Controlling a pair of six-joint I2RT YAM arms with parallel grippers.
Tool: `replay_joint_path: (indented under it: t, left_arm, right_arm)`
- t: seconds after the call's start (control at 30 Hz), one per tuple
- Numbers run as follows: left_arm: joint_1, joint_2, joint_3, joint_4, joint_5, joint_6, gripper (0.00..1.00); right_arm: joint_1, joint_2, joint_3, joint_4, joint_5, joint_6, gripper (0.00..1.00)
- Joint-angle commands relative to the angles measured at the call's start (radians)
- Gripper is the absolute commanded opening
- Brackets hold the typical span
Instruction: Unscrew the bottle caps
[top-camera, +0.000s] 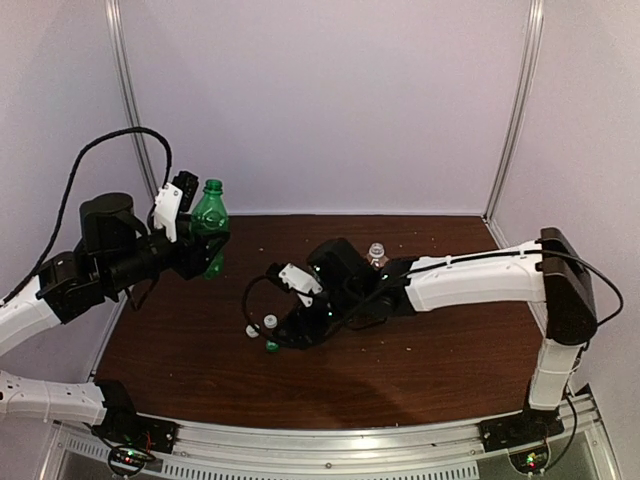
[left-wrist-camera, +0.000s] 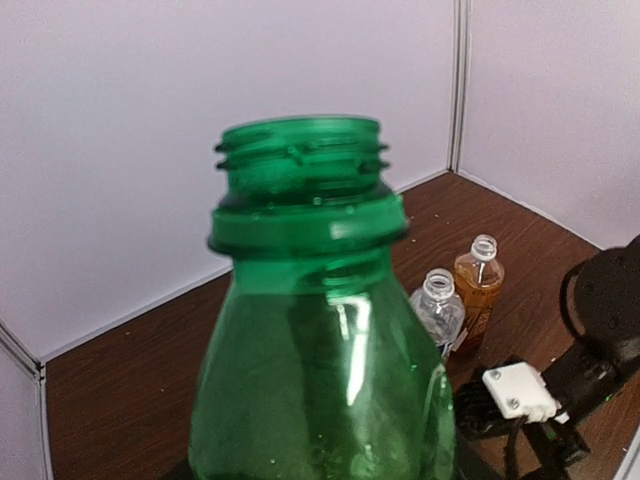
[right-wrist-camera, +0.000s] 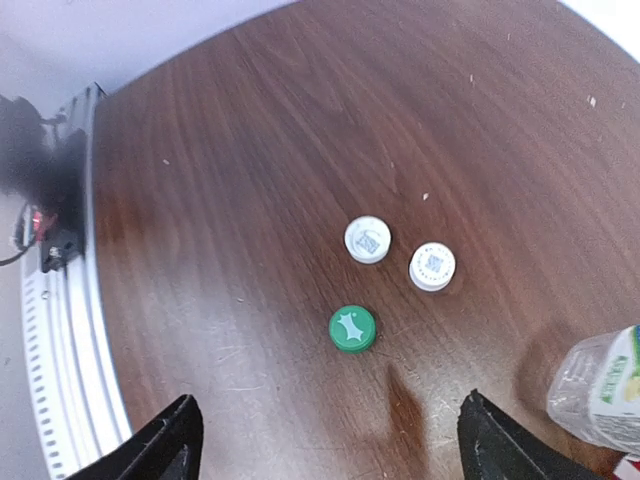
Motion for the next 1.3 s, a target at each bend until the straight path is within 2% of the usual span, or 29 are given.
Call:
replay_joint_path:
  t: [0.0,0.13,0.33,0.57,0.7,0.87,1.03,1.17,1.27]
  left_arm:
    - [0.007,0.010,-0.023,0.111,0.104,-0.008,0.23]
    - [0.007,0.025,-0.051,0.172,0.204,-0.004,0.25]
    - [0.007,0.067,-0.082,0.260,0.429,0.009,0.26]
    - [0.005,0.144,-0.110,0.416,0.690,-0.015,0.27]
    - [-0.017,0.183,-0.114,0.469,0.794,-0.022,0.26]
    - [-0.069,0.237,-0.085,0.458,0.834,0.016,0.27]
    - [-0.105,0.286,-0.057,0.440,0.831,0.039,0.27]
    - [-0.121,0.311,-0.043,0.431,0.827,0.044,0.27]
    - [-0.123,0.321,-0.040,0.430,0.826,0.045,0.27]
  right_arm:
    - [-0.015,-0.192,-0.075,0.043,-0.038,0.002,0.90]
    - [-0.030,-0.350,-0.132,0.032,-0.048,0.004,0.93]
    - [-0.047,-0.545,-0.150,0.020,-0.068,-0.008,1.00]
    - [-0.047,-0.582,-0.048,-0.052,-0.119,-0.023,1.00]
    - [-0.048,-0.566,0.013,-0.085,-0.134,-0.015,1.00]
    - [-0.048,-0.529,0.091,-0.119,-0.166,-0.004,0.96]
    - [-0.047,-0.474,0.149,-0.167,-0.221,-0.001,0.88]
    - [-0.047,-0.459,0.153,-0.184,-0.246,0.002,0.79]
    - [-0.047,-0.469,0.132,-0.185,-0.244,0.003,0.76]
